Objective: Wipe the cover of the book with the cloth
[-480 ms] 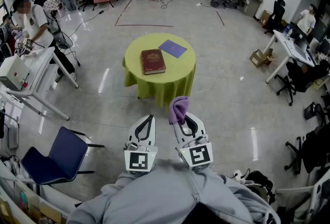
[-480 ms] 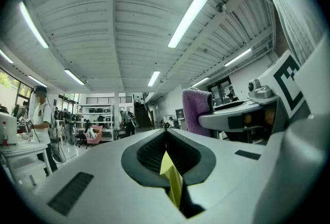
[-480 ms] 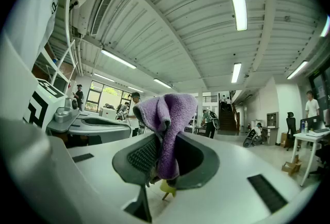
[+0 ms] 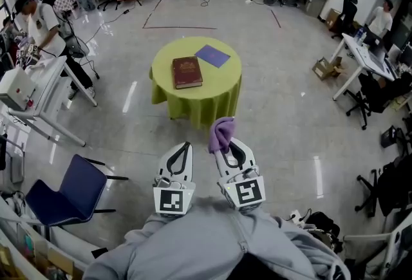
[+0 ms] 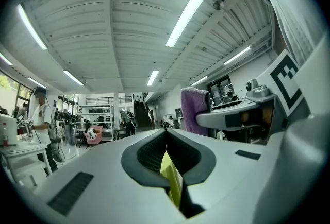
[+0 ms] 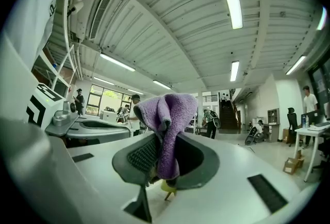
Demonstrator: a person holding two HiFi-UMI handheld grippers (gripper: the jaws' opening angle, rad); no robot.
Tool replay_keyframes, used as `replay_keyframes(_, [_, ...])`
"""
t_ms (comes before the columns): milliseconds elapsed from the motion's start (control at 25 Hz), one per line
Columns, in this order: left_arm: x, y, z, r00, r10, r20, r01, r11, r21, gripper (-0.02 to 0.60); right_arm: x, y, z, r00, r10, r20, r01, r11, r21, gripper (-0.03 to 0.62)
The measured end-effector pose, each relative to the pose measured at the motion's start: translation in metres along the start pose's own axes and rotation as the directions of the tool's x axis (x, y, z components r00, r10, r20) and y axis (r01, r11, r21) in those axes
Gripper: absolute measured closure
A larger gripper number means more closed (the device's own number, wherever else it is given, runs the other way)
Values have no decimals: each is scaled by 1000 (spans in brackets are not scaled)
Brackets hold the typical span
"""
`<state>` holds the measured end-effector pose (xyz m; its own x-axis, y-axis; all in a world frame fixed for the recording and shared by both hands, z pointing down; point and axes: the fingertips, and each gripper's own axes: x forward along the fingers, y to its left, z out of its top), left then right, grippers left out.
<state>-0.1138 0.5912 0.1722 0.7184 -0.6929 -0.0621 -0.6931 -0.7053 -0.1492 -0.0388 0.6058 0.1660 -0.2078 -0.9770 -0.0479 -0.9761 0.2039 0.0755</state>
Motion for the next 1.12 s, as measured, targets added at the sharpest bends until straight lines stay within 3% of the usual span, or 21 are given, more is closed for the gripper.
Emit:
replay_keyframes(160, [-1,4,-10,999,14,-34,-14,1000,-7,563,3,2,-6,1000,14,-9,-14,1000,16,496])
replay_keyframes(440, [31,34,-30,999,34,-25,-35,999,-41,563,47,-8,-23,999,22,-28,-21,1000,6,496])
replay_keyframes(1120, [227,176,-79,998,-38,-51,35,998,-59,563,267,-84,-59,997,-49,-66,51,998,27,496])
